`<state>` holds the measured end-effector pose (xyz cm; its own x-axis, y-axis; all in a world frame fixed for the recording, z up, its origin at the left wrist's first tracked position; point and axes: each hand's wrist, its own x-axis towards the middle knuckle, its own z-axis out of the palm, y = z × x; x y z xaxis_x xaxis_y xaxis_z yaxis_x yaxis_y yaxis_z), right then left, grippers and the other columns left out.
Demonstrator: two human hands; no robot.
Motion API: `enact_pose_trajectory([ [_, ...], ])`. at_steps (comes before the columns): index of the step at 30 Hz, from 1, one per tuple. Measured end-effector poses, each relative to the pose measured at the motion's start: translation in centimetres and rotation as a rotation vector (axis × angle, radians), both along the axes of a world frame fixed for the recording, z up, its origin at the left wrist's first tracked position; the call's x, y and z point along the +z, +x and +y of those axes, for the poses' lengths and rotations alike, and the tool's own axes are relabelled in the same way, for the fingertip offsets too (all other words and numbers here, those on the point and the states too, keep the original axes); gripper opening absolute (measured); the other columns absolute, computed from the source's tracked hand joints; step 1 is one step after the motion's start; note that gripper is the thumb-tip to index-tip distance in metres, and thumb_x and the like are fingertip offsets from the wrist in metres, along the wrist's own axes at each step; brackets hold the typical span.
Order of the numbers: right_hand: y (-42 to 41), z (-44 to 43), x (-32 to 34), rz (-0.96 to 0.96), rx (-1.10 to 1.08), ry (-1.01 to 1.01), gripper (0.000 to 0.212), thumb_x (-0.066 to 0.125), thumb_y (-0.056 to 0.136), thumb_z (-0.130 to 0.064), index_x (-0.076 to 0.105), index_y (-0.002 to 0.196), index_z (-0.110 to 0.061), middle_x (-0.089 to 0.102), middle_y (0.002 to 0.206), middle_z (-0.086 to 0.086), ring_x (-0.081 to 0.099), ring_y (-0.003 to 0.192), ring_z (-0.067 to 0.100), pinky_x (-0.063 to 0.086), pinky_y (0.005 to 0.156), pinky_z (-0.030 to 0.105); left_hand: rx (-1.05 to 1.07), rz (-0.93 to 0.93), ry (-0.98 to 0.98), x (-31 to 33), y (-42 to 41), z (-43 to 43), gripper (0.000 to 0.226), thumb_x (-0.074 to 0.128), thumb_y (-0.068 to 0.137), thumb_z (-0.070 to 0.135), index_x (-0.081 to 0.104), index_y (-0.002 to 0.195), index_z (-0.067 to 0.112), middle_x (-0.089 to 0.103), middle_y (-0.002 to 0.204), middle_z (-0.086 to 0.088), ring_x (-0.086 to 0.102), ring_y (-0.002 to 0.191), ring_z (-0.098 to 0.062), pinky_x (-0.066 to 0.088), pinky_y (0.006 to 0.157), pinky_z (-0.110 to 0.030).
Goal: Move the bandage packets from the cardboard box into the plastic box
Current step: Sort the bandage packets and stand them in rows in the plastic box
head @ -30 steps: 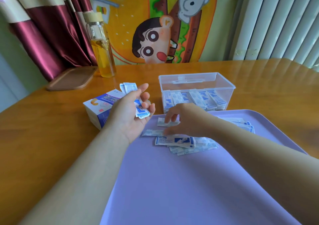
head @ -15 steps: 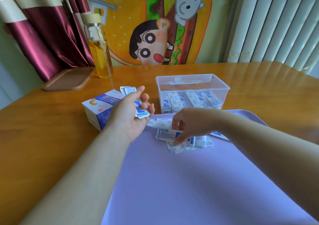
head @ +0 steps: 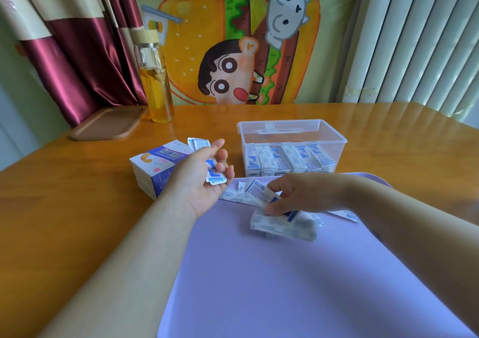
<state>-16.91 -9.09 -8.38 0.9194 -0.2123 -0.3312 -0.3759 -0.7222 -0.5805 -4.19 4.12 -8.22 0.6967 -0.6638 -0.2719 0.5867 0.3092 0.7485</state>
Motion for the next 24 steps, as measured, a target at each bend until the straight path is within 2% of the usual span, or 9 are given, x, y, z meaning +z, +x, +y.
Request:
enact_pose_trajectory([
  [3,-0.1,0.0,-0.4,-0.055,-0.028,0.044,0.015,0.061,0.087,-0.040,0.071,0.081,-0.030,0.071,0.086,-0.004,0.061,0.077,0.012,0.046,0.078,0.032,0.004,-0.026,0.028,-0.1,0.0,0.0,0.021,0.051,0.095,0.015,0.062,0.111,0.011,0.054,0.078,-0.001,0.039,0.043,-0.004,0.048,0.048,-0.017],
  [7,-0.4,-0.5,0.1,-0.103,-0.127,0.071,0.029,0.061,0.085,-0.046,0.074,0.087,-0.019,0.065,0.070,-0.006,0.047,0.065,0.010,0.036,0.066,0.024,-0.014,-0.109,0.108,-0.5,0.1,-0.1,0.015,0.055,0.093,0.020,0.067,0.101,0.013,0.055,0.077,0.000,0.037,0.044,-0.004,0.044,0.045,-0.017],
  [9,-0.4,-0.5,0.1,-0.125,-0.141,0.356,0.026,0.062,0.083,-0.037,0.072,0.087,-0.013,0.068,0.071,-0.011,0.056,0.071,0.008,0.044,0.075,0.026,-0.101,-0.176,0.139,-0.5,-0.1,-0.1,0.018,0.058,0.091,0.028,0.068,0.095,0.014,0.054,0.077,0.002,0.032,0.043,-0.004,0.038,0.044,-0.014],
  [12,-0.3,-0.8,-0.4,-0.168,-0.188,0.733,0.032,0.062,0.078,-0.029,0.067,0.095,-0.003,0.070,0.094,0.005,0.058,0.098,0.022,0.042,0.096,0.037,-0.263,-0.291,0.169,-0.5,-0.9,-0.1,0.024,0.064,0.080,0.037,0.067,0.089,0.016,0.052,0.074,0.005,0.030,0.045,-0.004,0.033,0.045,-0.013],
  [15,-0.2,-0.2,-0.7,-0.166,-0.154,0.824,0.027,0.059,0.084,-0.031,0.068,0.095,-0.007,0.065,0.092,0.006,0.055,0.085,0.018,0.043,0.077,0.026,-0.401,-0.433,0.213,-0.7,-1.7,-0.1,0.039,0.070,0.064,0.038,0.063,0.095,0.017,0.050,0.076,0.003,0.035,0.047,-0.004,0.030,0.047,-0.014],
  [17,0.1,0.6,-0.3,-0.180,-0.158,0.802,0.025,0.054,0.089,-0.028,0.068,0.093,-0.008,0.065,0.089,0.003,0.054,0.075,0.012,0.041,0.065,0.020,-0.457,-0.524,0.260,-1.0,-2.1,-0.1,0.033,0.069,0.067,0.039,0.067,0.092,0.018,0.056,0.075,-0.002,0.048,0.060,-0.009,0.030,0.052,-0.018],
  [19,0.4,1.4,-0.1,-0.210,-0.160,0.615,0.029,0.056,0.092,-0.030,0.068,0.092,-0.004,0.063,0.086,0.002,0.051,0.068,0.010,0.039,0.065,0.024,-0.433,-0.575,0.294,-1.0,-2.5,-0.3,0.023,0.062,0.082,0.039,0.071,0.092,0.021,0.064,0.086,-0.006,0.054,0.079,-0.019,0.038,0.063,-0.024],
  [21,0.3,2.1,0.6,-0.219,-0.143,0.260,0.036,0.060,0.087,-0.043,0.071,0.083,-0.009,0.059,0.070,-0.005,0.048,0.060,0.009,0.039,0.066,0.025,-0.338,-0.570,0.303,-0.8,-2.4,-0.4,0.027,0.051,0.094,0.035,0.072,0.083,0.022,0.071,0.083,-0.003,0.061,0.075,-0.018,0.043,0.068,-0.028],
  [24,-0.1,2.6,1.8,-0.207,-0.078,-0.063,0.027,0.060,0.086,-0.046,0.072,0.081,-0.023,0.061,0.059,-0.018,0.054,0.057,-0.002,0.040,0.054,0.010,-0.177,-0.355,0.190,-0.2,-1.5,-0.3,0.032,0.045,0.098,0.031,0.065,0.075,0.020,0.070,0.066,0.003,0.065,0.060,-0.013,0.043,0.063,-0.027],
])
